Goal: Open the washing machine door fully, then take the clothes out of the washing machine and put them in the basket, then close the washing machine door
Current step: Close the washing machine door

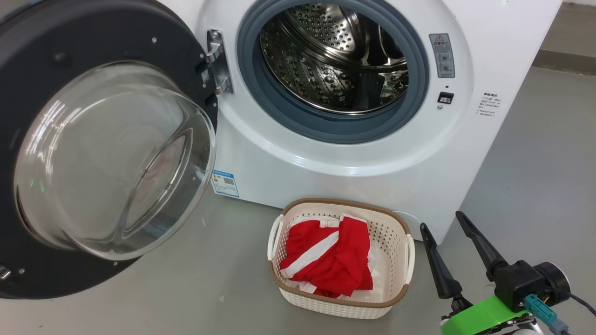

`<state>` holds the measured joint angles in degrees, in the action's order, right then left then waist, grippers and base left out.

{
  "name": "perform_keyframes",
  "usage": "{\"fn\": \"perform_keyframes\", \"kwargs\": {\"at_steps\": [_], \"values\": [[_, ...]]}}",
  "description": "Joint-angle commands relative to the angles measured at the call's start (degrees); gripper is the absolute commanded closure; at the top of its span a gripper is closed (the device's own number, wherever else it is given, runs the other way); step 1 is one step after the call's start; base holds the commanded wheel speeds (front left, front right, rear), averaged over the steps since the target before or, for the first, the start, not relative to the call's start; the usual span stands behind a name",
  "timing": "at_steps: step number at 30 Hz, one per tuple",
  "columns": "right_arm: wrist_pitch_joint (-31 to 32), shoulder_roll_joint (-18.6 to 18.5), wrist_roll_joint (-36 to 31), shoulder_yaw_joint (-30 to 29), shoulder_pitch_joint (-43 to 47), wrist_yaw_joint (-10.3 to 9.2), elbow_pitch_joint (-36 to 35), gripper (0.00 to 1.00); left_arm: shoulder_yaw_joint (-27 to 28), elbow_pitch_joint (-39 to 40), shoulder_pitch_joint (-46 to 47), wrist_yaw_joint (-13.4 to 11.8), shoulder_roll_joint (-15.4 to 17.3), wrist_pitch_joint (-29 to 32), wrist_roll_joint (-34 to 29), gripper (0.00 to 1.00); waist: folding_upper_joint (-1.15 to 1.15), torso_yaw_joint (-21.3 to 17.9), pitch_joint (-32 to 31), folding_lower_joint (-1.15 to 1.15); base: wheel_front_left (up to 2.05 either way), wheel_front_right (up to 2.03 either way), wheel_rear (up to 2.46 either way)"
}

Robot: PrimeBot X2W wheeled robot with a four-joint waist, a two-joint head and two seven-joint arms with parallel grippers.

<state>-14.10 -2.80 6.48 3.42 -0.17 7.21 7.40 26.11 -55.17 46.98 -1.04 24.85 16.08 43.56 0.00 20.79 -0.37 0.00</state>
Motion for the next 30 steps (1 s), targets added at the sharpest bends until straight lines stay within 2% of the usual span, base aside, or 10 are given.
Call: {"fn": "perform_keyframes", "kwargs": {"at_steps": [1,16,30], "values": [[-0.02,-0.45,-0.52,1.70,-0.55,0.28,-1.63,0.00,0.76,0.68,1.77,1.08,3.94,1.67,0.93,1.00,0.00,-0.25,0.17,0.00,0.00,0.00,0.00],[0.02,-0.54,-0.23,1.94,-0.09,0.28,-1.48,0.00,2.12,-0.62,1.40,5.71,3.27,12.79,7.14,1.00,0.00,0.39,-0.22,0.00,0.00,0.00,0.00],[-0.31,-0.28,0.14,1.95,-0.23,0.28,-1.39,0.00,3.82,5.74,-2.25,6.38,-1.84,18.19,12.30,1.00,0.00,1.91,0.32,0.00,0.00,0.00,0.00]]}}
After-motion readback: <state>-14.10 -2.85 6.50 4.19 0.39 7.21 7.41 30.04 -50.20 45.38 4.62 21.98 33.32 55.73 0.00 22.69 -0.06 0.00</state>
